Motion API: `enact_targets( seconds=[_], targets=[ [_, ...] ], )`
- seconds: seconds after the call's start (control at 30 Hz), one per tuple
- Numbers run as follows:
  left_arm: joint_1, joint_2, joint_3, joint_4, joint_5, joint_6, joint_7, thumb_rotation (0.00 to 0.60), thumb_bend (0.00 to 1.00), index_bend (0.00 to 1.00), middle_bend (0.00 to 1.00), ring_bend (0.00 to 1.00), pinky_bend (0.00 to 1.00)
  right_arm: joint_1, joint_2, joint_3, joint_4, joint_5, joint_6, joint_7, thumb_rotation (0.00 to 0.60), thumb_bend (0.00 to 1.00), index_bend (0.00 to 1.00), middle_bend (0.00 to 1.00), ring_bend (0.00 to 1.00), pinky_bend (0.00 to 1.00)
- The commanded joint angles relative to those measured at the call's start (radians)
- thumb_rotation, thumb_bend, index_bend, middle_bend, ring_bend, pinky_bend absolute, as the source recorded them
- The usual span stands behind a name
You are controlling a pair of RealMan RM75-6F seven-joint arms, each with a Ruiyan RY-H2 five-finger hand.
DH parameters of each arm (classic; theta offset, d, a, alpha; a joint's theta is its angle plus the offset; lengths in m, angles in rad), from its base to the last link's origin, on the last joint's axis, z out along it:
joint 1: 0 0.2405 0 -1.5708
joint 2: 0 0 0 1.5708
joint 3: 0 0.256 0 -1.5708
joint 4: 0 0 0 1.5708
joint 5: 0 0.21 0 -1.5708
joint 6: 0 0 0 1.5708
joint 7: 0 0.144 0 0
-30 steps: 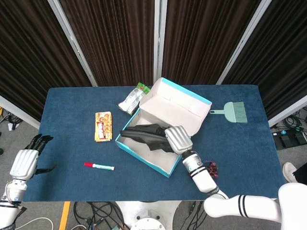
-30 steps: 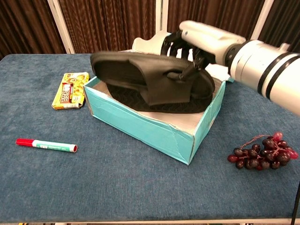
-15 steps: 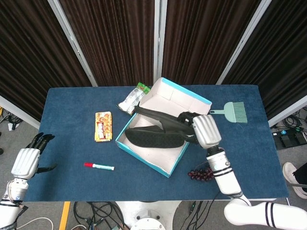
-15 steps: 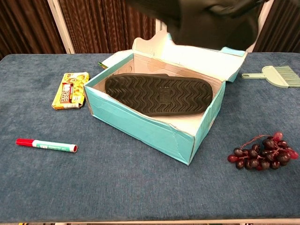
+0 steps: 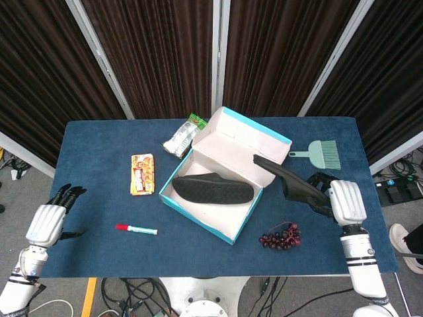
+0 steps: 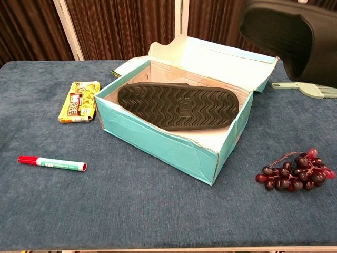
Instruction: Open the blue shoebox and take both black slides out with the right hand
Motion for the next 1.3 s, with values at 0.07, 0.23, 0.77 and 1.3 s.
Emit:
enact_targets(
  seconds=[0.07, 0.23, 0.77, 1.3],
  targets=[
    [0.0, 0.002, 0.001, -0.007, 0.0, 0.002, 0.005, 0.6, 0.11, 0.15, 0.14, 0.06, 0.35, 0.007, -0.006, 0.005, 0.04, 0.075, -0.092, 0.049, 0.6, 0.37, 0.7, 0.63, 0.54, 0.68],
    [0.003, 0.006, 0.006, -0.006, -0.005, -0.003, 0.01, 0.6, 0.11, 0.15, 0.14, 0.06, 0.35, 0.022, -0.007, 0.026, 0.08, 0.189, -0.209, 0.119, 0.6, 0.37, 0.7, 0.63, 0.54, 0.68],
    [0.002, 0.007, 0.011, -0.006, -0.005, -0.006, 0.009, 0.6, 0.11, 0.15, 0.14, 0.06, 0.35, -0.042, 0.085, 0.014, 0.099, 0.193, -0.309, 0.278, 0.6, 0.15, 0.42, 0.49, 0.34, 0.46],
    [-0.004, 0.002, 0.019, -0.008, 0.0, -0.021, 0.01, 0.6, 0.11, 0.15, 0.14, 0.06, 0.35, -0.027, 0.137, 0.058, 0.125, 0.246, -0.462, 0.449, 0.6, 0.17, 0.0, 0.09, 0.0, 0.08]
  ],
)
